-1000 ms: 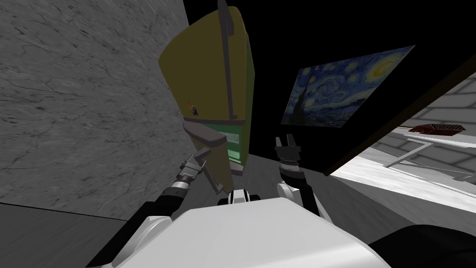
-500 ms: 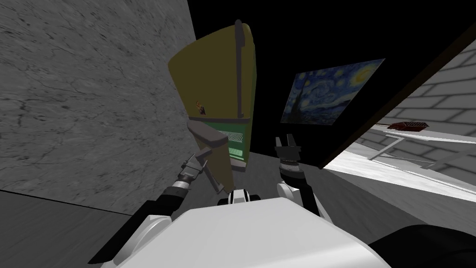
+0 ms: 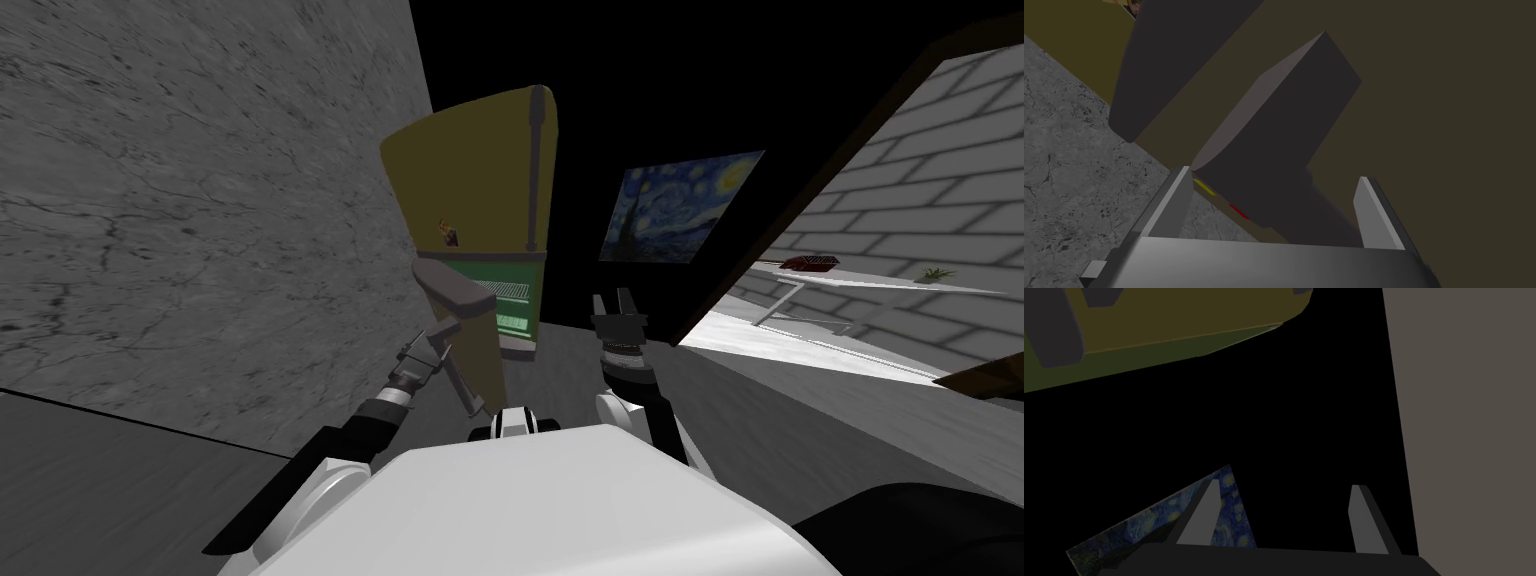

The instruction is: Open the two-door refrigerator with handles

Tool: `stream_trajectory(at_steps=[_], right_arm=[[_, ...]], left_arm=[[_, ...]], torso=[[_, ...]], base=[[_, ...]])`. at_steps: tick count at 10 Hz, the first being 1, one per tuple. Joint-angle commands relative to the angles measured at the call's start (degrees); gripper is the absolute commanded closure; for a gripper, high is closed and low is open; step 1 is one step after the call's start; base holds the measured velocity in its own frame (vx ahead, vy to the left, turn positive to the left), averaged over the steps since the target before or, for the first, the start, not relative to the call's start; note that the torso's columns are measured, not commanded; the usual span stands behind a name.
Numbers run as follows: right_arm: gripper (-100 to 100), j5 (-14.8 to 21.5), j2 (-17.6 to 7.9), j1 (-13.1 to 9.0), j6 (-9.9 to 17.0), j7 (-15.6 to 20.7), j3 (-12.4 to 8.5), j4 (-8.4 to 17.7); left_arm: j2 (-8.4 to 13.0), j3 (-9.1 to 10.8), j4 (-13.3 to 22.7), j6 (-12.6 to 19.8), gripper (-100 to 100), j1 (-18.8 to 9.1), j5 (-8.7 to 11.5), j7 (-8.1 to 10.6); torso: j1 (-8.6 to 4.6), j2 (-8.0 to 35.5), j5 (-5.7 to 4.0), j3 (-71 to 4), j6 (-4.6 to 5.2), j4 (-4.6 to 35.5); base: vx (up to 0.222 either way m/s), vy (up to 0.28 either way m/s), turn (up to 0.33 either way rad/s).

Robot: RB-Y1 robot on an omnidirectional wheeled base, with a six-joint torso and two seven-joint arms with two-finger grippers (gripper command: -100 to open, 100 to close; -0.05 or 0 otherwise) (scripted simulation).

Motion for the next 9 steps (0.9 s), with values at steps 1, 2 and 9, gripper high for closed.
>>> stream_trajectory(at_steps=[1,2,9], right_arm=[[0,0.0,0.0,0.0,0.0,0.0,0.0,0.0],[0,0.0,0.0,0.0,0.0,0.0,0.0,0.0],[0,0.0,0.0,0.0,0.0,0.0,0.0,0.0]], left_arm=[[1.5,-0.61,-0.1,-0.8,100,-0.7,0.8,-0.57],[2.5,-1.14,0.0,-1.0,100,-1.0,1.5,-0.8],[6.6,-3.28,0.2,-1.8,100,-2.1,4.1,-1.74]], torso=[[0.03,-0.2,0.01,-0.1,-0.03,0.0],[0.33,-0.3,0.06,-0.2,0.03,0.0],[0.15,0.4,0.09,0.3,-0.06,0.0]], base=[[-0.083,0.283,-0.133],[-0.194,0.35,-0.215],[-0.152,0.3,-0.117]])
